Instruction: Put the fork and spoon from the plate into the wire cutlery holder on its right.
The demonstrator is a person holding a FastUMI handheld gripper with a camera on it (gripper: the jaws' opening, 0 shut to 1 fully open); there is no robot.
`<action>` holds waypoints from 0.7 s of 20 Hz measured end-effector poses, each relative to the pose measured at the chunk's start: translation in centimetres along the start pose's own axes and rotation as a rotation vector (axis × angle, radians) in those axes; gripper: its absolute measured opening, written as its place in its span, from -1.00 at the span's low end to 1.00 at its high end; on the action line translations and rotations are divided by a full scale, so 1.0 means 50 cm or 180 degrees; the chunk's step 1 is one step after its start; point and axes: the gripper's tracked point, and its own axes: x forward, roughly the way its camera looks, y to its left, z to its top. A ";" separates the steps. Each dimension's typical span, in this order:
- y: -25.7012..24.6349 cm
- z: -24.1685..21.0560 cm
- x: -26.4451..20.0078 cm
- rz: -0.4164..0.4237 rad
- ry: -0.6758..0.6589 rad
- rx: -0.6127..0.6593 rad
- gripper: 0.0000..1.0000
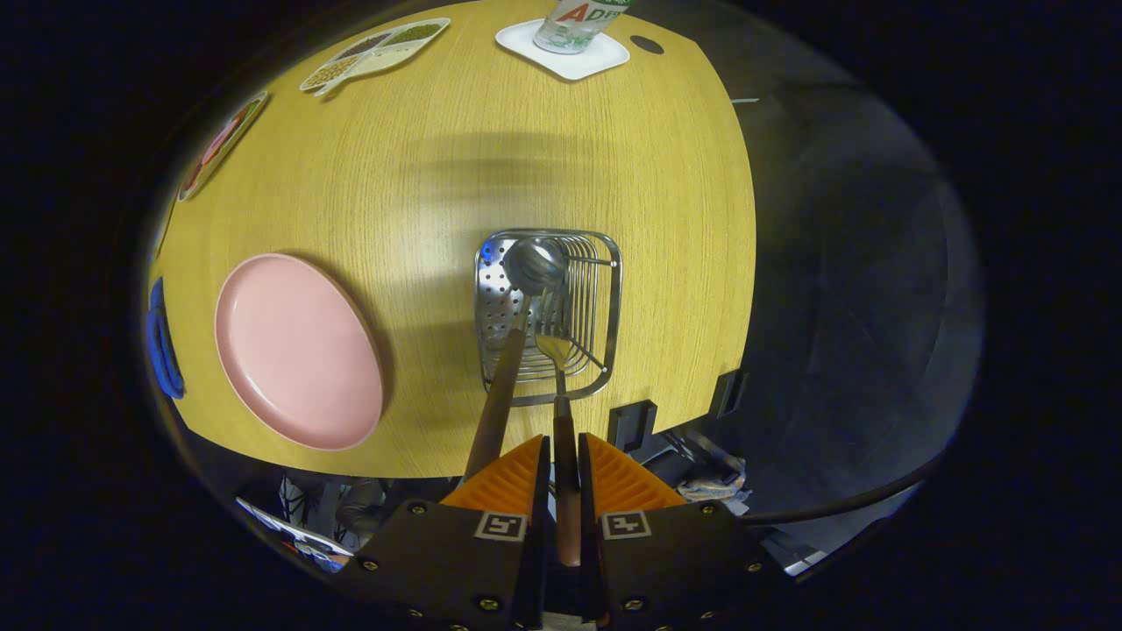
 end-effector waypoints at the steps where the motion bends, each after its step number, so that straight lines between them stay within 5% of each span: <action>1: -0.002 0.002 -0.008 -0.0024 -0.0044 0.0019 -0.66; 3: 0.006 0.001 -0.017 0.0040 -0.0136 0.0103 -0.44; 9: 0.012 0.005 -0.066 0.0060 -0.0551 0.0293 -0.44; 14: 0.041 0.075 -0.156 0.0260 -0.1659 0.0574 -0.44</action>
